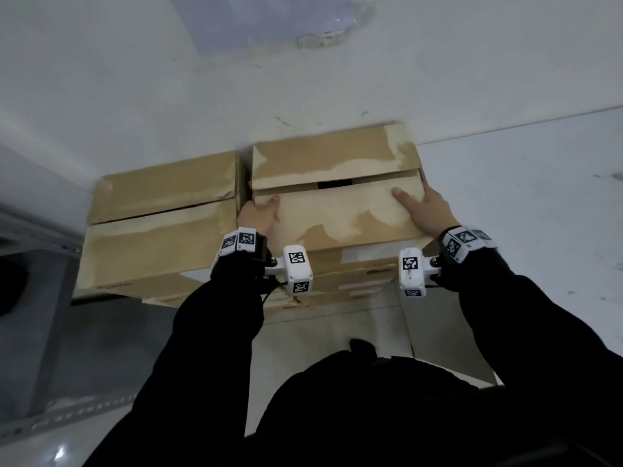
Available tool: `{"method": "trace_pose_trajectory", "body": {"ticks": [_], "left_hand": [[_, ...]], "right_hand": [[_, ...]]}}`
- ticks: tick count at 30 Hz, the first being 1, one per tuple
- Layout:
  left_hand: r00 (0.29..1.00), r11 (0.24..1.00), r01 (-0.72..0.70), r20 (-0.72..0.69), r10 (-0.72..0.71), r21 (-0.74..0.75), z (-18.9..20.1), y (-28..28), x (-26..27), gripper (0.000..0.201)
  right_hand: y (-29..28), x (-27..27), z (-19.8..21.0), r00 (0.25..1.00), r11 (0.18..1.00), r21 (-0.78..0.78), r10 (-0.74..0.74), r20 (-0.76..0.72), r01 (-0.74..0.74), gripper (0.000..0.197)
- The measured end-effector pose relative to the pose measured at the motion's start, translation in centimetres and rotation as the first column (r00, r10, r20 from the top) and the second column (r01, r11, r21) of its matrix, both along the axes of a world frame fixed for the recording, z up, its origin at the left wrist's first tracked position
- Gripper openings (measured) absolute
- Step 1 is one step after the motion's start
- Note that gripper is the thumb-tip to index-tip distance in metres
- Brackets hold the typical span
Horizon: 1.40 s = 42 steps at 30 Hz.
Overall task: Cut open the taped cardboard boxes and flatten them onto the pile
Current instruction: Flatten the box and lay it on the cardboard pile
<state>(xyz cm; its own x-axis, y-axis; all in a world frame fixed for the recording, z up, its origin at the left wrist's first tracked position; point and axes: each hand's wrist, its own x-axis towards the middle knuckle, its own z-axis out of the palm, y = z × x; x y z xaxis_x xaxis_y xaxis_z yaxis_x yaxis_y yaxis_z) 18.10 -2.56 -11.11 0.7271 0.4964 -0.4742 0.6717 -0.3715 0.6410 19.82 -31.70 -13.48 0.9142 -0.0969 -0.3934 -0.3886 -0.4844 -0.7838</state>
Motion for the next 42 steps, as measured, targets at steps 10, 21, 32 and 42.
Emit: {"method": "trace_pose_trajectory", "body": {"ticks": [10,21,32,42], "left_hand": [[0.948,0.998,-0.014,0.320,-0.008,0.065,3.8,-2.4,-8.2,0.058],[0.887,0.954,0.214,0.452,-0.100,-0.209,3.7,-10.2,-15.6,0.039],[0.817,0.772,0.545,0.417,-0.399,-0.328,1.6,-35.5,-15.8,0.081],[0.715,0.817,0.573,0.452,-0.534,0.058,2.3,-48.4,-8.8,0.059]], "right_hand": [[-3.0,-6.3,5.5,0.988,0.994,0.103,-0.040,0.151,0.025,0.042],[-10.5,-20.8,8.0,0.941,0.959,0.070,-0.282,0.190,0.273,0.037],[-36.2,-22.7,8.9,0.891,0.892,-0.048,-0.445,0.094,0.450,0.049],[-48.9,-18.9,4.9,0.809,0.828,0.072,-0.558,0.185,0.556,0.037]]}}
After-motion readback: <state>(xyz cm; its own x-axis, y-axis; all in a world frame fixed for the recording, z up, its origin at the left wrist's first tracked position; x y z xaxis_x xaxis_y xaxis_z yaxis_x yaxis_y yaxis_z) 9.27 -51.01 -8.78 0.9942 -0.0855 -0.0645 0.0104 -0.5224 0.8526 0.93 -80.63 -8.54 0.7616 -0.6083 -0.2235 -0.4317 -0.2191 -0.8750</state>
